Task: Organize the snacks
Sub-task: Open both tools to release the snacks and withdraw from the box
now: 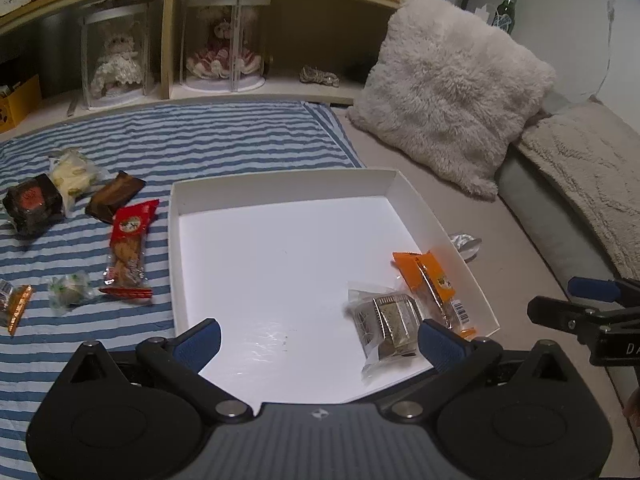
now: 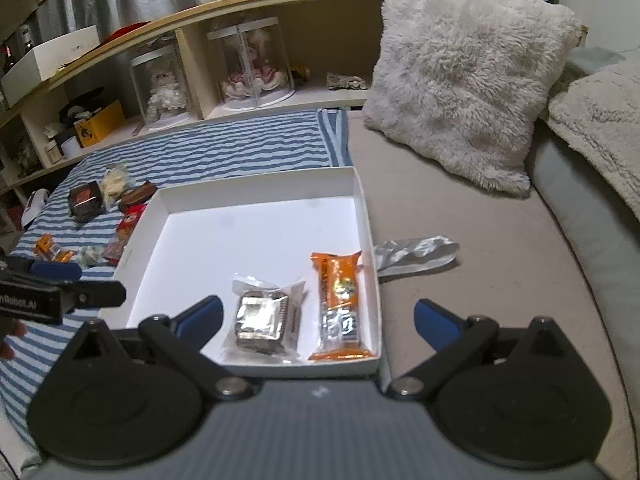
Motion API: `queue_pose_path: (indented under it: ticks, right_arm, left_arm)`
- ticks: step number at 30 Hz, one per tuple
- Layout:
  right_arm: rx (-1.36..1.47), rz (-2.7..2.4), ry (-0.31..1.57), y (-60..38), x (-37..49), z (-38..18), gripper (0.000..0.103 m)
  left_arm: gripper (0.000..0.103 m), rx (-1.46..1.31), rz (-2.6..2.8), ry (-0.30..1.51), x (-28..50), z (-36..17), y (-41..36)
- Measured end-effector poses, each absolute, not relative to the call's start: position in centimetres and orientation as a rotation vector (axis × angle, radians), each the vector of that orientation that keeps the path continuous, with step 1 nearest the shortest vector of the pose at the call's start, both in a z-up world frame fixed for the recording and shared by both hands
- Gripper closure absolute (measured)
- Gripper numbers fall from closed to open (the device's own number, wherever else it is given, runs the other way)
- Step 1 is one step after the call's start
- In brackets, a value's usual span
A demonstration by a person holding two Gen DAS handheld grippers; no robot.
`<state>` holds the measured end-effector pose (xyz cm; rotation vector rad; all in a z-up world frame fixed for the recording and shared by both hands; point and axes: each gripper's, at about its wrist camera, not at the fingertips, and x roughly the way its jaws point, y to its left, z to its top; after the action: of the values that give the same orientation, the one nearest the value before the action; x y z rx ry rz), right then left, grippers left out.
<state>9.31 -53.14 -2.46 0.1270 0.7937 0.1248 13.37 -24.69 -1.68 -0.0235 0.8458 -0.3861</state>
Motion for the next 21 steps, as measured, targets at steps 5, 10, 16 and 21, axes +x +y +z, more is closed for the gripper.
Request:
queue_pose_path:
  ticks: [5, 10, 16, 21]
  right_arm:
    - [0.136, 0.137, 0.777, -52.3, 8.5, -1.7, 0.001]
    - [0.127, 0.127, 0.754, -51.5, 8.3, -0.7, 0.001]
    - [0.133, 0.148, 0.723, -49.8, 8.8, 0.4, 0.001]
    - [0.129, 0.164, 0.72, -47.7, 10.0, 0.6, 0.001]
  left_arm:
    - [0.0, -0.013, -0.402, 0.83, 12.7, -0.8, -23.4]
    - [0.0, -0.003, -0.406, 0.815, 12.0, 0.1, -21.6]
    - [0.0, -0.002, -0.378, 0.796, 11.6, 1.1, -18.5]
    - [0.0, -0.01, -0.347, 0.789, 11.6, 1.5, -15.3]
